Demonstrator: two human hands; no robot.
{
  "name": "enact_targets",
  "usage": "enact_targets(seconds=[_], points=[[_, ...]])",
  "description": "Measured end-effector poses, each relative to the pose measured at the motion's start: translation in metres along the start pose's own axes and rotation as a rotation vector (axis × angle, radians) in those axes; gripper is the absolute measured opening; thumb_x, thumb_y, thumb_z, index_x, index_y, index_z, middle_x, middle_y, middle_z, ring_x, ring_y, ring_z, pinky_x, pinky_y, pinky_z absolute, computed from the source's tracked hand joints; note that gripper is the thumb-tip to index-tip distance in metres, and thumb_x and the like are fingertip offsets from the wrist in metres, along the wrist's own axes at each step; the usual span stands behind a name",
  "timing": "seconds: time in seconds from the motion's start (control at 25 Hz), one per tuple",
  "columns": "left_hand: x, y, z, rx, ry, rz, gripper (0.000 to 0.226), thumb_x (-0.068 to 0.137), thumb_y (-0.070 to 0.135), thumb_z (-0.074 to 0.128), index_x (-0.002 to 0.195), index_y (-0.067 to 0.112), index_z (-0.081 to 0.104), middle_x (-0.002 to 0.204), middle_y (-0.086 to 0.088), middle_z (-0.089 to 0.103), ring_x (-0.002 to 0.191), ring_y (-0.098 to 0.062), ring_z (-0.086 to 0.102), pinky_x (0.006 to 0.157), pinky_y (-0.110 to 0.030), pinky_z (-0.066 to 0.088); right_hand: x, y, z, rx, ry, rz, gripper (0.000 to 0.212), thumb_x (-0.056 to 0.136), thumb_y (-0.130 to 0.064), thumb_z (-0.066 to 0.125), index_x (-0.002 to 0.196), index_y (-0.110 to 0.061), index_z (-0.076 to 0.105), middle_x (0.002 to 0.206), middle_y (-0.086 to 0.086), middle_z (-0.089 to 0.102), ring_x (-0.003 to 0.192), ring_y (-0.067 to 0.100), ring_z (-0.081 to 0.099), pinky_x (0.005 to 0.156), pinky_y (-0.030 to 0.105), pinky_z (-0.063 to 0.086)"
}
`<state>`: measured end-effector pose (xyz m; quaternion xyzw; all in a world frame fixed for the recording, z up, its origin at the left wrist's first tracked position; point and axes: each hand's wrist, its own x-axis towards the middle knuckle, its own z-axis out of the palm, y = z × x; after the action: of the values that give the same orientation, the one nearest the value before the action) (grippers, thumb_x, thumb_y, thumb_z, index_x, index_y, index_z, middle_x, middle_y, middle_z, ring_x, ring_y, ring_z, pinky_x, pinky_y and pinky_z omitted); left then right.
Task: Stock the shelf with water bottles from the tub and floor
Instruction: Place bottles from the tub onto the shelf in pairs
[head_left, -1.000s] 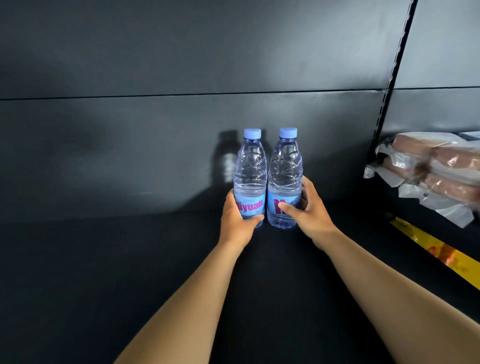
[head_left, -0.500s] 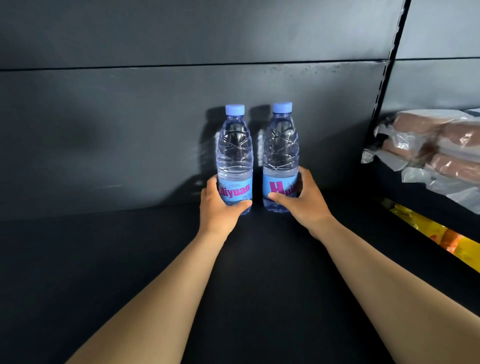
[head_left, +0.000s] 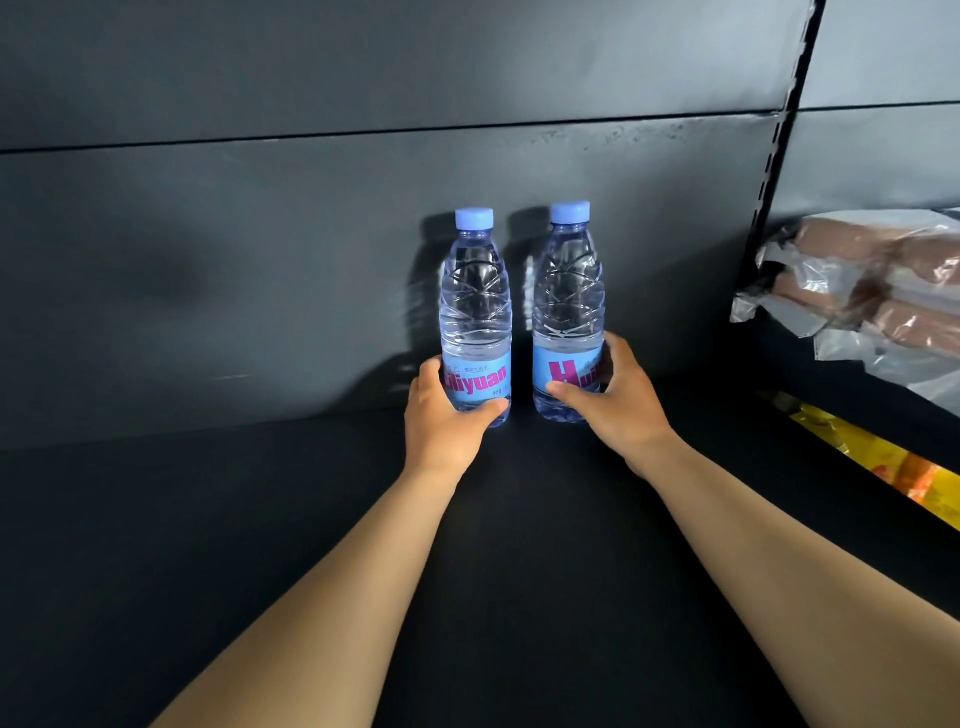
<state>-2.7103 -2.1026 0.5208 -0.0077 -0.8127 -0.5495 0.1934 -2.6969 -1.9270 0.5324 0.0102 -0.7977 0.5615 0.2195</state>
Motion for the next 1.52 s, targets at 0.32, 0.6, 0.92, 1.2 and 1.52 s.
enact_targets(seconds=[0.32,0.6,0.92,1.2,1.52], points=[[0.001,0.002,0.000,-0.008,0.011,-0.009,0.059,0.070,0.028,0.078,0.121,0.019,0.050,0.119,0.000,0.055,0.103,-0.015,0.057,0.085,-0.028,0.048,-0.001,0.000,0.001,-0.061,0.024,-0.022,0.069,0.072,-0.015,0.079,0.131,-0.018,0.042,0.124,0.000,0.055,0.111,0.011,0.054,0.094,0.025,0.045],[-0.025,0.020,-0.019,0.031,0.012,0.050,0.051,0.089,0.034,0.057,0.135,0.015,0.044,0.130,-0.008,0.049,0.122,-0.021,0.046,0.104,-0.032,0.036,-0.043,-0.029,-0.019,-0.381,0.040,-0.074,0.064,0.084,-0.028,0.067,0.139,-0.018,0.036,0.133,0.005,0.043,0.127,0.019,0.042,0.100,0.027,0.034],[-0.090,0.072,-0.121,0.940,-0.283,0.359,0.063,0.089,0.051,0.049,0.142,0.022,0.030,0.142,-0.003,0.034,0.132,-0.024,0.031,0.107,-0.038,0.028,-0.128,-0.105,-0.074,-0.902,-0.318,-0.147,0.082,0.080,-0.045,0.067,0.147,-0.024,0.024,0.146,0.002,0.029,0.136,0.025,0.024,0.111,0.041,0.031],[-0.212,0.118,-0.227,1.094,-0.337,0.468,0.063,0.090,0.049,0.049,0.142,0.020,0.029,0.144,-0.006,0.031,0.136,-0.025,0.025,0.111,-0.039,0.024,-0.264,-0.189,-0.091,-0.995,-0.375,-0.193,0.086,0.079,-0.054,0.063,0.147,-0.028,0.018,0.152,0.000,0.020,0.143,0.023,0.010,0.113,0.044,0.023],[-0.366,0.068,-0.291,1.011,-0.365,0.545,0.054,0.092,0.040,0.051,0.138,0.017,0.035,0.139,-0.003,0.038,0.129,-0.023,0.035,0.105,-0.035,0.033,-0.432,-0.182,-0.076,-0.967,-0.470,-0.164,0.084,0.080,-0.053,0.063,0.147,-0.026,0.021,0.150,0.002,0.024,0.141,0.025,0.015,0.112,0.044,0.026]])
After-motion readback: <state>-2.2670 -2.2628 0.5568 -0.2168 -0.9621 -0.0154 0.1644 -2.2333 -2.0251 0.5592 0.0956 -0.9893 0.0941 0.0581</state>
